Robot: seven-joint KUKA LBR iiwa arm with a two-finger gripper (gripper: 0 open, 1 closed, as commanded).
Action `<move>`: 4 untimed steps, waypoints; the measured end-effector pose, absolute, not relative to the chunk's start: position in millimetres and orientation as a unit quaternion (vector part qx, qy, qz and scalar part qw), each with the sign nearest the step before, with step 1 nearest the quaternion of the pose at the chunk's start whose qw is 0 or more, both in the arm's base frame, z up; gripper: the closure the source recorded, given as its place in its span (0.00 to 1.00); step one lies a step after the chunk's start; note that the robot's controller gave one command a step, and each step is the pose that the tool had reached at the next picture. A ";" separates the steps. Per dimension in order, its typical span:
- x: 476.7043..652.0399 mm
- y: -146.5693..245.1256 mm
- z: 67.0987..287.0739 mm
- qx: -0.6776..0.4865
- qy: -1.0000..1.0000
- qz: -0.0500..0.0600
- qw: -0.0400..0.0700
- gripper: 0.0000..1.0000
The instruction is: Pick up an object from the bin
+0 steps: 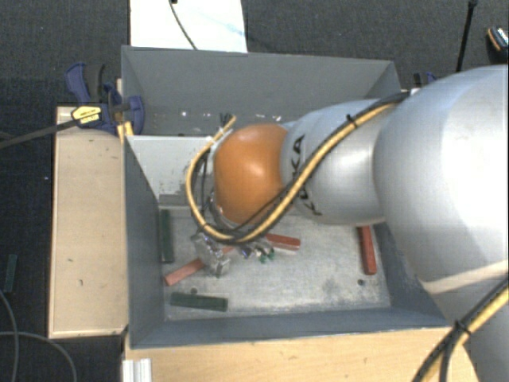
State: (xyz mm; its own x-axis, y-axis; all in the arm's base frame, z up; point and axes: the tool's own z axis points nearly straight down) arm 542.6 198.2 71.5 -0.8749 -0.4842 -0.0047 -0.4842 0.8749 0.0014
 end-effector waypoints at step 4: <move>507.6 156.9 92.1 -0.315 0.949 0.000 0.001 0.00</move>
Offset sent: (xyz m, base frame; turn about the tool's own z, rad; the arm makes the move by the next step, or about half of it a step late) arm 0.0163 0.0492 0.0832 -0.2414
